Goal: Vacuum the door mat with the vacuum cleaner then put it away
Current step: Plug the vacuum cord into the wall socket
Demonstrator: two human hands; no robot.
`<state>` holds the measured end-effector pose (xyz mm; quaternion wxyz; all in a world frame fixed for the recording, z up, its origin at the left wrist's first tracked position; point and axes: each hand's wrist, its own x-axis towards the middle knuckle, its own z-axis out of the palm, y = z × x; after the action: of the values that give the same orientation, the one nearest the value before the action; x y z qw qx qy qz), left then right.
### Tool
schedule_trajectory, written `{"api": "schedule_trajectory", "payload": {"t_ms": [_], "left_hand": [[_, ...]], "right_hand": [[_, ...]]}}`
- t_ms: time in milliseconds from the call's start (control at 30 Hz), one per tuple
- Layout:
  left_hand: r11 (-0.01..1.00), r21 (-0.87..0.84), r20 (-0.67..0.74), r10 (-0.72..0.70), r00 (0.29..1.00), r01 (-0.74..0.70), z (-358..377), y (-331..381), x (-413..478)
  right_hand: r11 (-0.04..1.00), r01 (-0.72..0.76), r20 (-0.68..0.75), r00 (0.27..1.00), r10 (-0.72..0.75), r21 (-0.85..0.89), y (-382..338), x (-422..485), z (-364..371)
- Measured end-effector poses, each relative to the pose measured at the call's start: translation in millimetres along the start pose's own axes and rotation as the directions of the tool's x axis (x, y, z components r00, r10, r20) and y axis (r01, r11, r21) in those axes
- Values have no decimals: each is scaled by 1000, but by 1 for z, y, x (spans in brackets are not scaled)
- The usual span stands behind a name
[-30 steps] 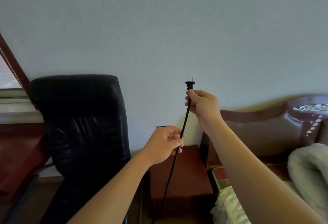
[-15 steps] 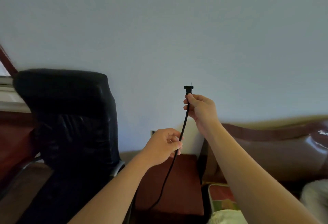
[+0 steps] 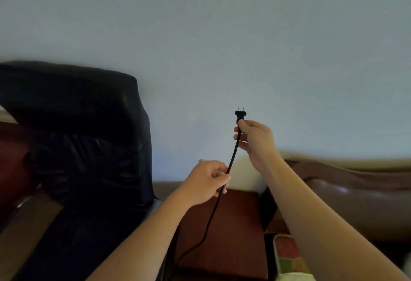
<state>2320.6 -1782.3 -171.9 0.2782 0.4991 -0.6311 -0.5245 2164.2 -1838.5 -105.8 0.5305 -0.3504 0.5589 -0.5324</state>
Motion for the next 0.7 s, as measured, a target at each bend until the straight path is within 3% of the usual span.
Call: {"api": "schedule_trajectory", "payload": {"t_ms": [300,700], "left_hand": [[988,-43,86,-143,986,147,0,-65,54],[918,-146,60,-363,930,368,21,-159,103]], "right_hand": [[984,-172,-58,984,170,-46,68,68,4],[928,-361,19,931,364,-97,185,156,-1]]}}
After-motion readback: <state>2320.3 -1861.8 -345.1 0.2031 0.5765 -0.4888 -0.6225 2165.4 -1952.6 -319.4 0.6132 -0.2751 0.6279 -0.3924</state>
